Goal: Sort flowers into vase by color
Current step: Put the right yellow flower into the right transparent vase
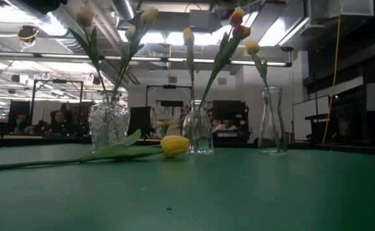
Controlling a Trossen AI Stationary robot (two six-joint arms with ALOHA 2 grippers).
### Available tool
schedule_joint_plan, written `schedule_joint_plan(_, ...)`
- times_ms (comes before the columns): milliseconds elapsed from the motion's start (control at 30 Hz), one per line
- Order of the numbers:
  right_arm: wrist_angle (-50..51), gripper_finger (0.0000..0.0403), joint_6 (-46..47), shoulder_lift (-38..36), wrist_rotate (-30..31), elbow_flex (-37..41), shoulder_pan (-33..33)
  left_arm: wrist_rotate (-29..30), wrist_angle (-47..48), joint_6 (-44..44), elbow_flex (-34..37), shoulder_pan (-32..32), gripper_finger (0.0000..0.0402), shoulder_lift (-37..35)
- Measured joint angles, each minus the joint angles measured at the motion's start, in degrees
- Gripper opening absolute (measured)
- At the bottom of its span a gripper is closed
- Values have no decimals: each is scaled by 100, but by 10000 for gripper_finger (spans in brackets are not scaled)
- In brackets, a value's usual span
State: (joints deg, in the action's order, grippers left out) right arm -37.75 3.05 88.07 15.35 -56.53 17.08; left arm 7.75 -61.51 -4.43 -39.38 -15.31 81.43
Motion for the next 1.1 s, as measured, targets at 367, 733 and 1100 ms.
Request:
schedule_joint_plan(367, -65, 159, 37, 72, -1, 0, 0, 2, 63, 2, 0, 16, 0, 0)
schedule_joint_plan(733, -140, 159, 37, 302, -2, 0, 13, 29, 260, 0, -2, 31, 0, 0)
schedule_joint_plan(1100, -156, 159, 35, 302, -2, 0, 13, 50, 375, -4, -2, 31, 0, -2)
